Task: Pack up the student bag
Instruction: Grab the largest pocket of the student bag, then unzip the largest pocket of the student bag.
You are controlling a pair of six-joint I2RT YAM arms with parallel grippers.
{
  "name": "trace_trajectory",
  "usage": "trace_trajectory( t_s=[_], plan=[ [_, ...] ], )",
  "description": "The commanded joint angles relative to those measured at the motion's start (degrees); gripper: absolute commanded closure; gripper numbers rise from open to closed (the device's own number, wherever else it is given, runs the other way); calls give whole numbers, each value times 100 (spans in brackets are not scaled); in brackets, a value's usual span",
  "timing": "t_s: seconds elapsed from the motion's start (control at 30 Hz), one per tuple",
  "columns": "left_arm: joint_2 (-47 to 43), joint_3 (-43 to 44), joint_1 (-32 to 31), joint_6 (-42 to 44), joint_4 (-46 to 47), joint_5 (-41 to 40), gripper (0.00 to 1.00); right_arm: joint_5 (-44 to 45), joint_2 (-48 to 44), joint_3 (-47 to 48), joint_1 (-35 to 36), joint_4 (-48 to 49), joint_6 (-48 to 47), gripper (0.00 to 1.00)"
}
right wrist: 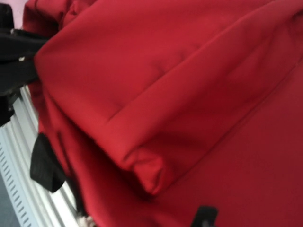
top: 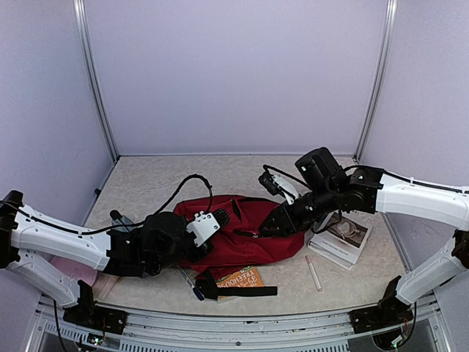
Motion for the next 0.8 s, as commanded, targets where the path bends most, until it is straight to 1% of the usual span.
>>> trace_trajectory(
  t_s=[0.0, 0.03, 0.2, 0.4, 0.43, 0.53, 0.6, 0.77],
  plan=[
    [-8, -55, -67, -156, 371, -21, 100, 532, 75, 281, 143, -602, 125, 52],
    [-8, -56, -67, -167, 373, -12, 100, 637, 119, 303, 139, -650, 123, 54],
    [-31, -47, -75, -170, 351, -6, 100, 798, 312, 364, 134, -543, 78, 56],
    [-35, -38, -92, -193, 310, -15, 100, 787, 533, 437, 141, -516, -30, 64],
    [-34, -38, -93, -198, 311, -24, 100, 812, 539, 393, 145, -516, -22, 68],
    [-25, -38, -93, -219, 322, -21, 100, 964, 492, 272, 133, -457, 84, 89],
    [-46, -45, -93, -276, 321, -16, 100, 1077, 439, 290, 137, -477, 131, 100],
    [-252, -197, -75, -505, 320, 41, 100, 1739, 65, 347, -61, -591, 276, 100]
  ],
)
